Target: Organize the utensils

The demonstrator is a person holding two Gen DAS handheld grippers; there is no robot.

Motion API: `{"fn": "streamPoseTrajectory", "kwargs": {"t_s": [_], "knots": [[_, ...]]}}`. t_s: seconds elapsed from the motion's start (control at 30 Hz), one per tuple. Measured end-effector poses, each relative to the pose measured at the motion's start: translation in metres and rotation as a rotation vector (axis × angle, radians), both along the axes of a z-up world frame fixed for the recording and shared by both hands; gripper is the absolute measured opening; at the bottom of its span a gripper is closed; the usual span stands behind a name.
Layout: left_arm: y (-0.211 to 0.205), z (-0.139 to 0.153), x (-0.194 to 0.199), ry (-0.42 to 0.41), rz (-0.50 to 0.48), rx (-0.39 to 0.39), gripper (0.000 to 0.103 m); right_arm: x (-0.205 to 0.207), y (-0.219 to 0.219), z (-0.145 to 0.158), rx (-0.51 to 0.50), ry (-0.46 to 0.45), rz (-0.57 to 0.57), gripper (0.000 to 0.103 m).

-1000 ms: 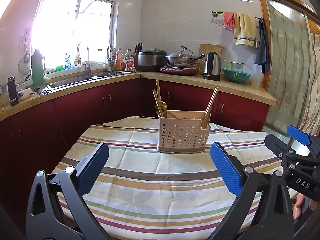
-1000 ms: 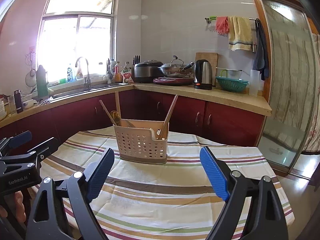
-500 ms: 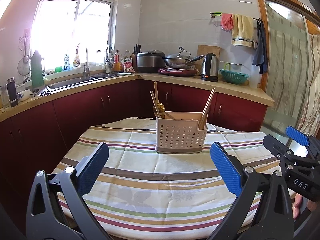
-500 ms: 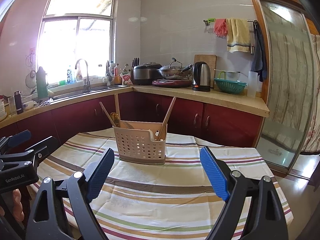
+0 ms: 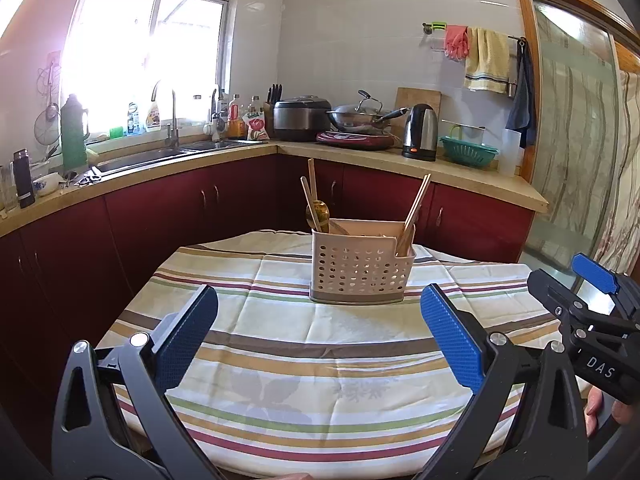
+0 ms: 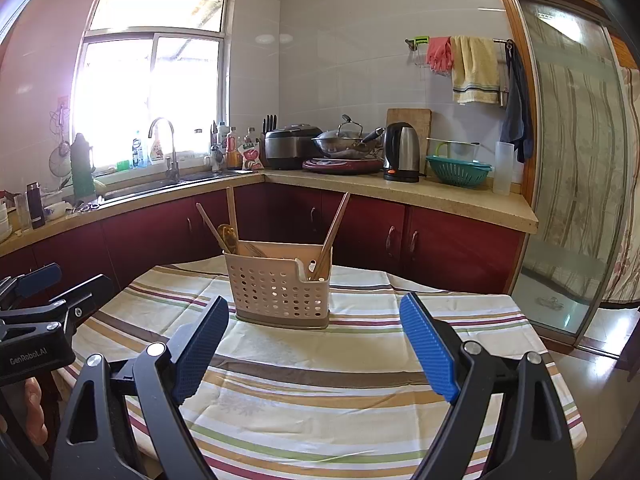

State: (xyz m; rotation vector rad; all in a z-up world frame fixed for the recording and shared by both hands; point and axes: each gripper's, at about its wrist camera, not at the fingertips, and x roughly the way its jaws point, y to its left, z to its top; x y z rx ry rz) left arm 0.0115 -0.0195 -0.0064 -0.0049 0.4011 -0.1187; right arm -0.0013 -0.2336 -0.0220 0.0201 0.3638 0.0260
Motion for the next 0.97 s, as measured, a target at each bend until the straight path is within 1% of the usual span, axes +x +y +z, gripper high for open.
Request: {"fn": "streamPoseTrajectory", "kwargs": {"t_s": [0.4,0.6,0.73,0.8,0.87,0.97], "knots": [[0.002,-0.003,0.004,0.018,-0.007,-0.022,0.099,0.002,-0.001,-0.004,0.003,0.008,-0.003,0.085],[0.0,-0.006,0.006,0.01,-0.007,-0.007,0.099,0.004,-0.001,-0.005,0.004,0.013,-0.004,0.085],[0.001,-0.005,0.009,0.003,0.008,-0.004,0.099,0.005,-0.001,-0.006,0.005,0.019,-0.004,0.085],[0.001,-0.006,0.013,-0.002,0.037,0.008,0.099,0.006,-0.002,-0.006,0.007,0.022,-0.004,0.085],[0.004,-0.008,0.018,0.006,0.041,0.006,0.099,0.008,-0.004,-0.007,0.007,0.023,-0.008,0.085],[0.01,-0.016,0.032,0.044,0.056,0.016,0.099,0.013,-0.011,-0.012,0.006,0.034,-0.018,0.085]]}}
